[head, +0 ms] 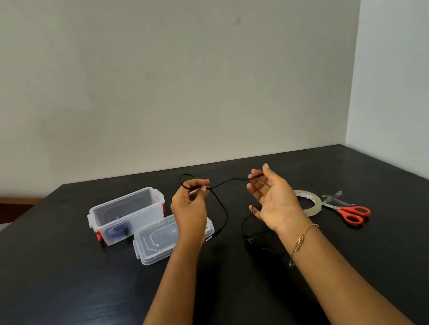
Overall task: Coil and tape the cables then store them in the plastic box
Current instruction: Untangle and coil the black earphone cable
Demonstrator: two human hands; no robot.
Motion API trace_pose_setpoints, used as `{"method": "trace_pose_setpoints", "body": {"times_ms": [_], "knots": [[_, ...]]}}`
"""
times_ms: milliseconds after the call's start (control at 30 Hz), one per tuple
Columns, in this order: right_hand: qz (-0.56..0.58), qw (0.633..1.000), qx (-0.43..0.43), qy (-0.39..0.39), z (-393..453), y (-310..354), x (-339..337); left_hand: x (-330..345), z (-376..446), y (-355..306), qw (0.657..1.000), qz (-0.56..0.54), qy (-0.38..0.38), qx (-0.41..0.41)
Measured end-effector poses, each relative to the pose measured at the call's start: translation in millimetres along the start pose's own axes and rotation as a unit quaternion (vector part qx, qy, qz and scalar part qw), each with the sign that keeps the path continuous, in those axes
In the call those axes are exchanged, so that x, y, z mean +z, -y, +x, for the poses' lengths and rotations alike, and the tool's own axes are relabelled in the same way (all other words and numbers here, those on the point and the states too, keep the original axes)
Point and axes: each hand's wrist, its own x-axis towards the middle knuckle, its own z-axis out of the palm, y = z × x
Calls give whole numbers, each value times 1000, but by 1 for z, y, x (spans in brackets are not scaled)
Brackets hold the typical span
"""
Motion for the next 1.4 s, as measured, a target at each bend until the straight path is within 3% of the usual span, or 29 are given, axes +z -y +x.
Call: {"method": "trace_pose_setpoints", "body": {"times_ms": [133, 267, 433, 567, 733, 933, 1100, 1167, 1267, 1400], "knots": [[-126, 989, 49, 59, -1, -7, 1, 3, -1, -4, 987, -150, -20, -56], [-213, 969, 108, 58, -5, -22, 9, 3, 2, -13, 936, -333, -35, -112], [-303, 945, 71, 97, -7, -30, 9, 5, 1, -17, 881, -445, -17, -159], [-368, 920, 28, 135, -11, -35, 10, 5, -4, -16, 877, -443, 25, -183], [-355, 930, 2, 98, -12, -36, 12, 2, -5, -18, 882, -426, 92, -177], [-348, 935, -30, 56, -10, -39, 12, 5, -7, -22, 939, -321, 55, -112], [-329, 942, -12, 62, -4, -38, 8, 1, 0, -17, 944, -302, 22, -131], [-329, 944, -10, 21, 1, -39, 7, -2, 2, -16, 937, -306, 51, -163], [-321, 946, -14, -33, 4, -38, 5, -12, 4, -16, 918, -311, 157, -189], [-268, 962, 4, -43, 9, -37, 0, -20, 5, -13, 931, -188, 241, -198]]}}
